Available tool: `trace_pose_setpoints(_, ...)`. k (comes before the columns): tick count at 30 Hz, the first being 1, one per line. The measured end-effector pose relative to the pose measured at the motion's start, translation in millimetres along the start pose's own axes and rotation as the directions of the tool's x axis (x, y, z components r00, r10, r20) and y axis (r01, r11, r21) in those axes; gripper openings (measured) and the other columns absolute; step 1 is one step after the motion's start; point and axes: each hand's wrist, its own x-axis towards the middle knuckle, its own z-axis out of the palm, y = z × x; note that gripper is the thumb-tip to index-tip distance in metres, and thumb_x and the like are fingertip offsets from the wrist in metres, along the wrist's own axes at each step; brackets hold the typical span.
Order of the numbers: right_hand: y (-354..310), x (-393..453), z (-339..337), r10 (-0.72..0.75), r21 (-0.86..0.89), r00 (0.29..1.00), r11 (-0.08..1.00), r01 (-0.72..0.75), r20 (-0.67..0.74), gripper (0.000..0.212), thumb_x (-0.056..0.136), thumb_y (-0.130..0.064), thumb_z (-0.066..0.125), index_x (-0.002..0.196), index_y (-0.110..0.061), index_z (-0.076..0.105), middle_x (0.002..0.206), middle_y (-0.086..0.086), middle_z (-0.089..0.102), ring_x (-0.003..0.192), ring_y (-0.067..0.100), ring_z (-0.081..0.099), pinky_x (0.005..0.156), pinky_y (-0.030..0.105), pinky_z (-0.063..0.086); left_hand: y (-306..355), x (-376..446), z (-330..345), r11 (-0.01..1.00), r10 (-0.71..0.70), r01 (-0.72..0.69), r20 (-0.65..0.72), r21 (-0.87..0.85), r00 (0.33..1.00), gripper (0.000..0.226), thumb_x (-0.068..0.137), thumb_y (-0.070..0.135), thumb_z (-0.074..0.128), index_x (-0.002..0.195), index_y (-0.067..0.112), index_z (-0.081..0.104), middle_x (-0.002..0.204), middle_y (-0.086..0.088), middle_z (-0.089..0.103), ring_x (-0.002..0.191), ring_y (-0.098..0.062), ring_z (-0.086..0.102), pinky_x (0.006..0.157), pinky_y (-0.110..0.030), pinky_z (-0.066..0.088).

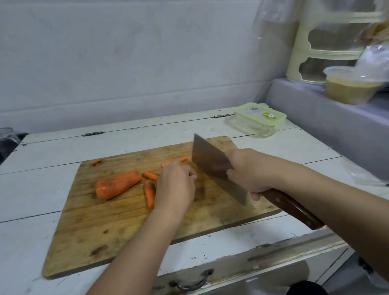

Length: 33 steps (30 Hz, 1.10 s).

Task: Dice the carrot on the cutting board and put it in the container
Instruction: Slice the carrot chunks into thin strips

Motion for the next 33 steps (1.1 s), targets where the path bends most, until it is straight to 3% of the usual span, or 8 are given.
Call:
trace_pose_setpoints(4,18,-15,-11,0.002,0.022,0.998,1.0,0.0,-0.065,0.003,0.103,-0.018,0.04,0.103,-0.021,0.039,0.065,0.006,0.06,0.039,0.017,0.062,0.049,0.028,0.046,0,-1,-3,0.996,0.045,-0.049,0.056,0.079,0.997,0.025,0.099,0.016,0.057,0.085,0.025,0.076,0.099,-0.002,0.065,0.097,-0.027,0.062,0.084,-0.04,0.053)
trace_pose_setpoints(7,15,-21,-12,-0.027,0.031,0.998,0.999,0.028,-0.051,0.006,0.103,-0.02,0.04,0.099,-0.023,0.038,0.065,0.008,0.06,0.039,0.016,0.061,0.046,0.025,0.043,-3,10,-26,1.0,-0.011,0.01,0.031,0.012,0.999,0.024,0.102,0.017,0.057,0.112,0.023,0.079,0.113,-0.005,0.074,0.106,-0.027,0.067,0.093,-0.033,0.051)
trace_pose_setpoints(10,6,-21,-5,-0.067,0.015,0.998,0.998,0.067,0.001,0.016,0.102,-0.02,0.04,0.088,-0.027,0.036,0.06,0.011,0.066,0.041,0.018,0.063,0.046,0.025,0.045,-19,27,-56,0.994,-0.107,0.108,0.045,-0.013,0.993,0.023,0.102,0.017,0.059,0.116,0.021,0.078,0.116,-0.004,0.075,0.104,-0.024,0.069,0.092,-0.026,0.046)
trace_pose_setpoints(13,-6,-18,3,-0.093,0.018,0.995,0.996,0.093,0.047,0.004,0.102,-0.021,0.038,0.102,-0.022,0.042,0.068,0.012,0.068,0.048,0.021,0.068,0.053,0.03,0.054,-31,39,-71,0.994,-0.11,0.113,0.148,-0.014,0.983,0.02,0.1,0.016,0.063,0.112,0.02,0.079,0.116,-0.002,0.075,0.108,-0.02,0.067,0.089,-0.022,0.043)
trace_pose_setpoints(20,6,-9,3,-0.014,0.028,0.999,1.0,0.013,0.034,0.02,0.098,-0.012,0.037,0.116,-0.015,0.046,0.078,0.015,0.067,0.048,0.025,0.069,0.055,0.036,0.059,-33,69,-65,0.987,-0.15,0.13,0.265,0.091,0.952,0.023,0.096,0.018,0.067,0.118,0.02,0.074,0.121,-0.001,0.07,0.113,-0.02,0.062,0.089,-0.029,0.048)
trace_pose_setpoints(25,24,7,-12,0.061,0.058,0.998,0.997,-0.06,-0.012,0.016,0.101,-0.009,0.038,0.115,-0.011,0.043,0.08,0.014,0.063,0.048,0.024,0.068,0.042,0.026,0.05,-18,78,-52,0.975,-0.178,0.11,0.39,0.192,0.903,0.008,0.095,0.023,0.071,0.097,0.016,0.074,0.096,-0.001,0.068,0.094,-0.023,0.063,0.071,-0.03,0.047)
trace_pose_setpoints(30,42,14,-18,0.034,0.188,0.998,0.982,-0.025,-0.049,0.008,0.1,-0.011,0.04,0.099,-0.017,0.045,0.056,0.012,0.064,0.037,0.017,0.058,0.038,0.02,0.042,13,72,-41,0.967,-0.179,0.067,0.47,0.245,0.864,0.017,0.095,0.021,0.068,0.103,0.007,0.074,0.102,-0.011,0.073,0.095,-0.029,0.07,0.077,-0.04,0.062)
trace_pose_setpoints(33,49,21,-21,0.062,0.245,0.992,0.969,-0.034,-0.106,0.005,0.101,-0.014,0.041,0.098,-0.016,0.044,0.043,0.007,0.06,0.032,0.018,0.055,0.039,0.021,0.041,33,58,-31,0.966,-0.137,-0.002,0.513,0.26,0.847,0.03,0.096,0.028,0.066,0.102,0.0,0.073,0.103,-0.017,0.072,0.098,-0.034,0.068,0.067,-0.033,0.052)
